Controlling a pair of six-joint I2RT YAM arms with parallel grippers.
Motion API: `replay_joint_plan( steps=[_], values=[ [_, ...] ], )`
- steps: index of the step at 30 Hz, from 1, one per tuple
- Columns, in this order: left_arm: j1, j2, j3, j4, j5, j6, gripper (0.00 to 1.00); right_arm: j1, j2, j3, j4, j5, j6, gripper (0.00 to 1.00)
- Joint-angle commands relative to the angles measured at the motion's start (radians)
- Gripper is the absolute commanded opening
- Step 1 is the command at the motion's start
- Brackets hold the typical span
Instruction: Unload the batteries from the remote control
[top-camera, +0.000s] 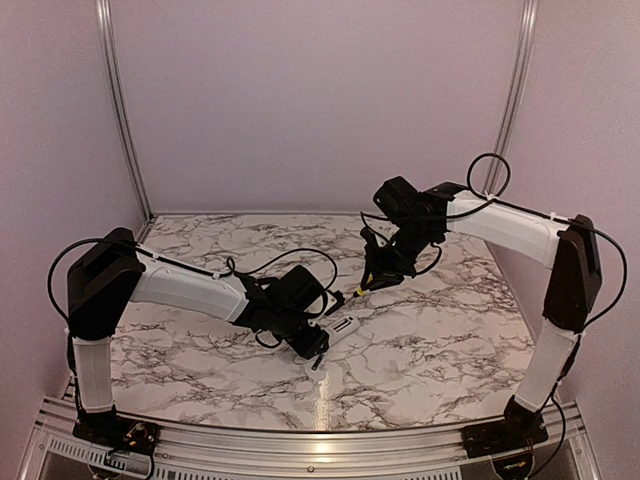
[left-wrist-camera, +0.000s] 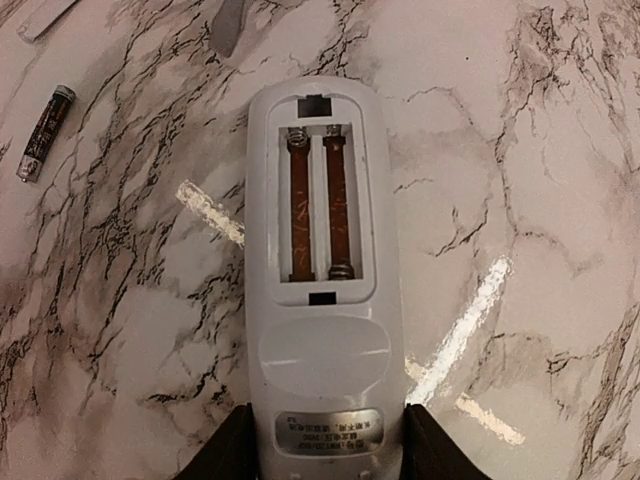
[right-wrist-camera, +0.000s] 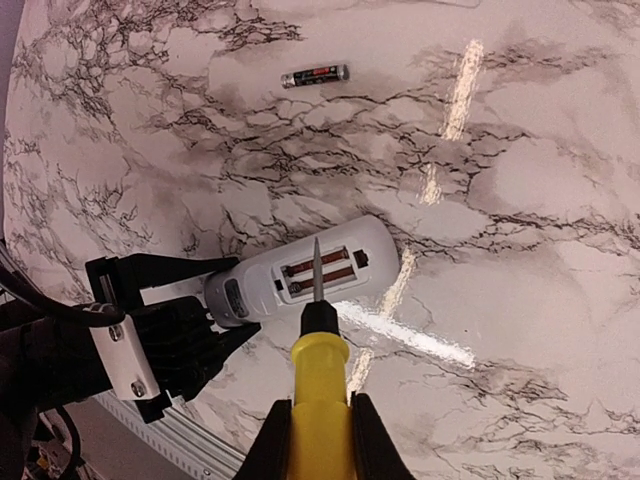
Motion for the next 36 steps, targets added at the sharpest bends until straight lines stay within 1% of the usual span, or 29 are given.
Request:
replay_joint_plan(
  steps=[1, 6, 11, 15, 17, 21, 24, 28, 36],
  values=[
    [-0.003, -0.086, -0.040, 0.032, -0.018, -0.009, 0.00, -0.021, -0.071, 0.054, -0.041, 0.069, 0.000, 0.00],
    [0.008, -0.191, -0.093, 0.034, -0.085, -0.020, 0.00, -0.041, -0.129, 0.056, -0.040, 0.112, 0.015, 0.00],
    [0.060, -0.267, -0.115, -0.001, -0.135, -0.021, 0.00, -0.043, -0.176, 0.024, -0.013, 0.145, 0.040, 0.00],
    [0.134, -0.278, -0.105, -0.035, -0.218, -0.041, 0.00, -0.042, -0.215, -0.024, 0.039, 0.151, 0.073, 0.00],
    [0.168, -0.267, -0.093, -0.055, -0.269, -0.075, 0.00, -0.042, -0.233, -0.048, 0.064, 0.151, 0.086, 0.00],
    [0.239, -0.224, -0.071, -0.115, -0.349, -0.191, 0.00, -0.043, -0.263, -0.071, 0.100, 0.150, 0.100, 0.00],
    [0.287, -0.211, -0.107, -0.098, -0.344, -0.282, 0.00, -0.044, -0.280, -0.089, 0.113, 0.151, 0.104, 0.00],
    [0.317, -0.186, -0.139, -0.100, -0.348, -0.362, 0.00, -0.043, -0.294, -0.115, 0.130, 0.149, 0.110, 0.00],
    [0.330, -0.166, -0.222, -0.052, -0.315, -0.432, 0.00, -0.042, -0.304, -0.134, 0.143, 0.136, 0.106, 0.00]
  ],
)
